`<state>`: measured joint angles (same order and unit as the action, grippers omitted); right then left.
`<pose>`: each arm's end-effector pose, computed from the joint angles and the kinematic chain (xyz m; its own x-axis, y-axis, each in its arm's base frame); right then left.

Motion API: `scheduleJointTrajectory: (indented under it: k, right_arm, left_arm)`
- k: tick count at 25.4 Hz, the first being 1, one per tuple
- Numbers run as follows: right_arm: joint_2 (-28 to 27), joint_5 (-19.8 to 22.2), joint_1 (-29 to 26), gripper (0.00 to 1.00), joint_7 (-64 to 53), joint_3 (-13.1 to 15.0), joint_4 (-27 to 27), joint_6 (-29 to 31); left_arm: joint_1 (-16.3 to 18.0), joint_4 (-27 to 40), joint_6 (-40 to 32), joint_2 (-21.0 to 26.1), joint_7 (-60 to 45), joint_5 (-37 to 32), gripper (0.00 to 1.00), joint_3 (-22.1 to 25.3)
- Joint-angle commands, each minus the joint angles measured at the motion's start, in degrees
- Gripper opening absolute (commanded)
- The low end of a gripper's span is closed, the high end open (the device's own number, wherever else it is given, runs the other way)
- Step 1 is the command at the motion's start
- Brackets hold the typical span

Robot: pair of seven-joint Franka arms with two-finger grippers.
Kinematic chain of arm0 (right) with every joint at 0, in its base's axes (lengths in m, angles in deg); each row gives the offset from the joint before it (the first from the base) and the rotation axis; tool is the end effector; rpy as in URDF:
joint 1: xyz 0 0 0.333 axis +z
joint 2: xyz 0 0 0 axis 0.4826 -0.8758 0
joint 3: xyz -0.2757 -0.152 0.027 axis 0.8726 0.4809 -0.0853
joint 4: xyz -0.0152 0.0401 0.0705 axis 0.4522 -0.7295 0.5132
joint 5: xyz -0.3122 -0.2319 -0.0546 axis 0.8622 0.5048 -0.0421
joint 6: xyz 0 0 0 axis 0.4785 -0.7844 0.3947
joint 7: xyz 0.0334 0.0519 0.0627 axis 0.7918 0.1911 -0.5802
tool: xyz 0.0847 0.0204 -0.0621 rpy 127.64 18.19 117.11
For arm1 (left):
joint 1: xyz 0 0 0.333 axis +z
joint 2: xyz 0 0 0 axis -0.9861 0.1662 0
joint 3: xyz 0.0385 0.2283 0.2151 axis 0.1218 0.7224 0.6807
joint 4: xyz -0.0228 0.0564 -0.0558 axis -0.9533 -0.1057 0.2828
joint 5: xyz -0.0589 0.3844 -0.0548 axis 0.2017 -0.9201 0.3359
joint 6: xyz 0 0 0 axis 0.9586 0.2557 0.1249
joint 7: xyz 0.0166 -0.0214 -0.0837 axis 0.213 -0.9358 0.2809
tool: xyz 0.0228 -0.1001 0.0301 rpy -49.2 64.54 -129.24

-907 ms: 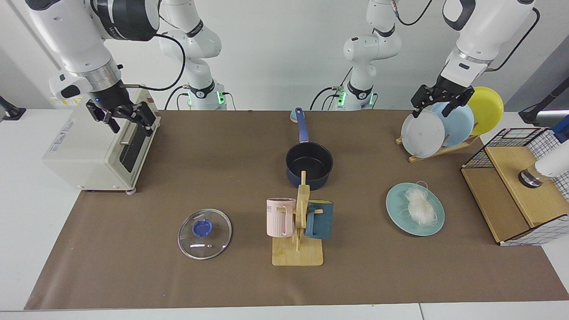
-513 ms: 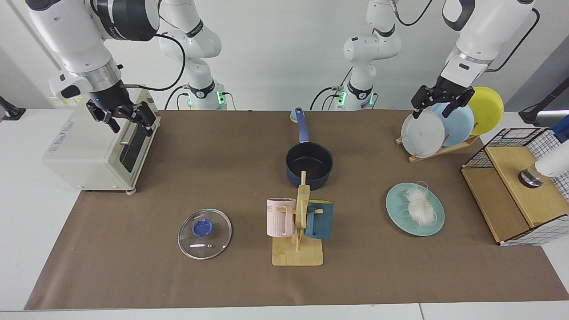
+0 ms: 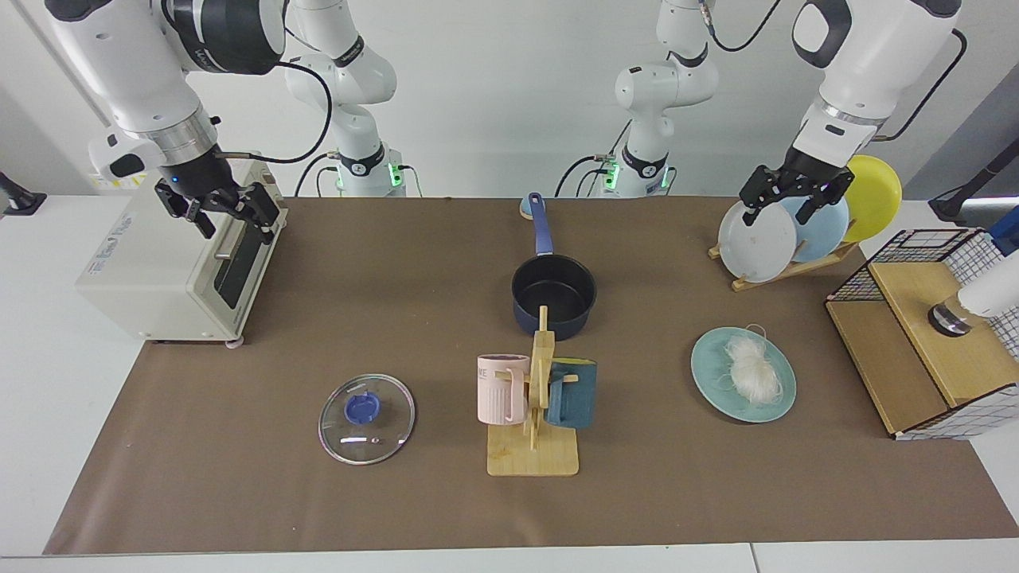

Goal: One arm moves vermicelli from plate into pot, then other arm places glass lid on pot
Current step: 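Reach the left gripper to the vermicelli while the right gripper reaches the lid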

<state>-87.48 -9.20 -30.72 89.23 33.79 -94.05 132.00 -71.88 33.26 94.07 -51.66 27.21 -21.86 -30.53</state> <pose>0.5738 -0.0435 0.6001 0.9829 -0.1816 0.0312 -0.1807 -0.9831 -0.0285 0.5400 -0.0012 0.6048 0.9984 0.0213 0.0514 0.0190 -0.9988 0.0455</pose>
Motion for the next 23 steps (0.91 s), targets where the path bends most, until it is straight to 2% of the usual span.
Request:
scheduleJointTrajectory:
  k: [1,3,6,9,13,15,17,20,23]
  right_arm:
    - [-4.7,-0.5,-0.7,1.0,0.7,-0.8,5.6,-2.5]
    - [-6.8,-0.2,-0.6,1.0,0.7,-1.2,9.2,-3.4]
    - [-8.7,-0.1,-0.4,1.0,2.2,-1.5,10.3,-3.4]
    - [-11.4,0.1,-1.4,1.0,3.3,-4.0,12.1,-3.1]
    - [-14.4,0.2,-0.7,1.0,3.9,-4.5,13.0,-0.2]
    - [-15.8,1.0,-0.2,1.0,4.8,-5.2,12.8,2.4]
    - [-17.5,3.5,-0.2,1.0,7.2,-7.4,12.5,5.7]
    - [-20.5,6.7,-0.3,1.0,11.1,-10.4,12.2,9.9]
    - [-23.5,7.1,-0.2,1.0,13.0,-10.9,11.2,14.7]
  left_arm:
    - [0.2,0.5,2.8,2.1,1.7,-0.6,1.0,0.0]
    - [0.2,0.5,4.5,3.8,1.7,-0.7,1.0,0.0]
    - [0.2,0.5,8.0,7.4,1.5,-1.1,1.0,0.0]
    - [0.5,0.8,12.2,10.7,1.6,-1.3,1.0,0.0]
    - [2.9,1.5,15.1,11.4,3.2,-1.2,0.99,0.0]
    - [2.5,1.5,16.7,14.1,2.8,-1.3,0.99,-0.1]
    - [2.6,1.6,21.3,17.3,2.9,-1.3,0.99,0.0]
    - [3.0,1.5,24.4,20.0,3.1,-1.4,0.99,-0.1]
    - [2.4,1.6,27.4,23.2,1.8,-2.1,1.0,0.0]
